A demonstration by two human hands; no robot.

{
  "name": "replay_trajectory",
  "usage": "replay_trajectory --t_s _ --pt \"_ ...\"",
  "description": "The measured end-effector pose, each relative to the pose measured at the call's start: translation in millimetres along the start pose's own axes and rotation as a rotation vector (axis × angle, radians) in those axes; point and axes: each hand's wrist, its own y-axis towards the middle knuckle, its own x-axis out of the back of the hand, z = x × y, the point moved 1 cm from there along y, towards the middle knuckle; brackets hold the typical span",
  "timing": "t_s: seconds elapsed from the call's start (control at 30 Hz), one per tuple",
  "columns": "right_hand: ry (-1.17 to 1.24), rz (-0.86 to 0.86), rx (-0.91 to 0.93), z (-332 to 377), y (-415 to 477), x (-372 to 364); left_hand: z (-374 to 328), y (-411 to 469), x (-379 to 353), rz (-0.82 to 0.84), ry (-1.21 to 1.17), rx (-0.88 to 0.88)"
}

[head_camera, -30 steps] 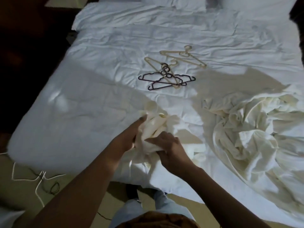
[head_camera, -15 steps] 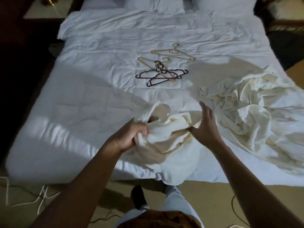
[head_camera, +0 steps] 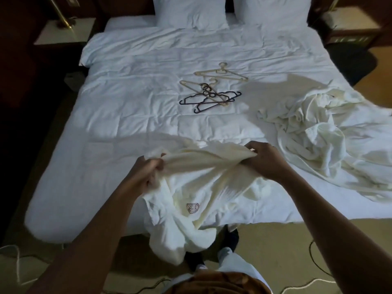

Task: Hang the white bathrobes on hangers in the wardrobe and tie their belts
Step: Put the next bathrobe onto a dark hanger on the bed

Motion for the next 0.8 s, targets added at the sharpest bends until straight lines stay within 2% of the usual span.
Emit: replay_trajectory --t_s 0.1,0.13,0.23,0.3,0.33,0.4,0.47,0.53,0.6,0.67,0.73,0.8 --pt "0.078 -0.005 0.037 18 -9 9 -11 16 2 -0.020 0.102 -0.119" --pt "0.104 -0.004 0.052 24 -12 12 -14 23 2 -0.034 0.209 -0.139" --pt "0.198 0.006 0.114 46 -24 21 -20 31 -1 -0.115 0.797 -0.117" --pt "0.269 0.066 0.181 60 -31 24 -23 26 -11 -0.097 0.940 -0.181" --pt "0.276 0.109 0.216 67 -34 24 -29 20 -19 -0.040 0.926 -0.300" --pt "0.260 0.184 0.275 80 -36 22 -44 -1 -44 0.174 0.856 -0.558" --pt "0.236 0.171 0.335 91 -35 22 -51 -29 -70 0.359 0.752 -0.645" --pt "0.218 0.062 0.331 95 -32 24 -46 -38 -85 0.362 0.638 -0.566" --pt "0.219 -0.084 0.296 89 -28 27 -37 -34 -85 0.290 0.408 -0.440" --pt "0.111 -0.219 0.255 69 -19 31 -38 -29 -76 0.208 0.166 -0.336" --pt "-0.093 -0.254 0.194 45 -13 34 -45 -32 -71 0.178 0.093 -0.335" --pt "-0.194 -0.191 0.146 28 -18 26 -50 -38 -71 0.216 0.096 -0.374"
